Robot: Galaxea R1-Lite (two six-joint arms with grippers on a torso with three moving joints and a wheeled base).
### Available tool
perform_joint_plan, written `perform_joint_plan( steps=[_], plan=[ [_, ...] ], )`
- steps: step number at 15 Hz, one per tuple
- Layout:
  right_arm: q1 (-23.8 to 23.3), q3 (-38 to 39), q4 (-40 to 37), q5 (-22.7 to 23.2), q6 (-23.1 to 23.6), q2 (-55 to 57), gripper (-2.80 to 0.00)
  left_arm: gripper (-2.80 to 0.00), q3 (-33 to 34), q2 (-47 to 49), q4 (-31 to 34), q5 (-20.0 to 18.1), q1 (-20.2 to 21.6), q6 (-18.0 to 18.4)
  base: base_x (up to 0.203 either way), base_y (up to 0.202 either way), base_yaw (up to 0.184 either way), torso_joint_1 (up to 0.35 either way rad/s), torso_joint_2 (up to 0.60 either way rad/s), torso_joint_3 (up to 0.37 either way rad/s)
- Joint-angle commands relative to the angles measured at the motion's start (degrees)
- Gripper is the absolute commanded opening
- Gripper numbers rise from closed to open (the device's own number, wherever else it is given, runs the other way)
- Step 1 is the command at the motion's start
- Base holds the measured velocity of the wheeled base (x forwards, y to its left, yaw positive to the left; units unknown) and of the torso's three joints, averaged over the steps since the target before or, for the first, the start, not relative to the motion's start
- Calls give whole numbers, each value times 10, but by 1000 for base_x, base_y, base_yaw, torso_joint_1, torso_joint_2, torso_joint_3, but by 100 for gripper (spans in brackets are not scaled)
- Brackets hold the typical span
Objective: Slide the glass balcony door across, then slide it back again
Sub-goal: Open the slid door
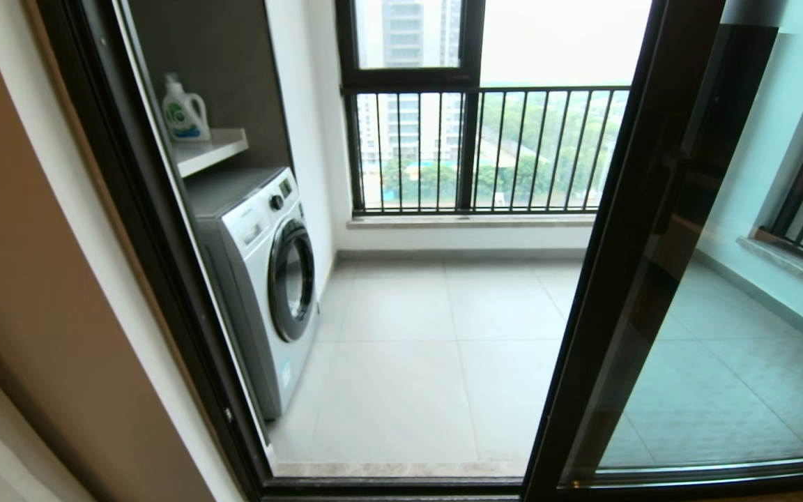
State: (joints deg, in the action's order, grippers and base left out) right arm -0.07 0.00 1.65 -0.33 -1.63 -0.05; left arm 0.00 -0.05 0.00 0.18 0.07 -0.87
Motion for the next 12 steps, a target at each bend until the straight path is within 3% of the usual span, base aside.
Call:
perform_joint_plan(
  steps=[1,5,7,12],
  plan=[
    [0,7,-2,2,17,0,-280,-280,0,1,0,0,0,0,0,0,0,0,0,0],
    [0,-2,3,12,41,0,-280,-280,0,1,0,0,0,0,0,0,0,0,0,0],
    [0,-62,-4,35,56,32,-280,-280,0,1,0,0,0,0,0,0,0,0,0,0],
    [12,-268,9,91,51,361,-280,-280,0,1,0,0,0,0,0,0,0,0,0,0]
  ],
)
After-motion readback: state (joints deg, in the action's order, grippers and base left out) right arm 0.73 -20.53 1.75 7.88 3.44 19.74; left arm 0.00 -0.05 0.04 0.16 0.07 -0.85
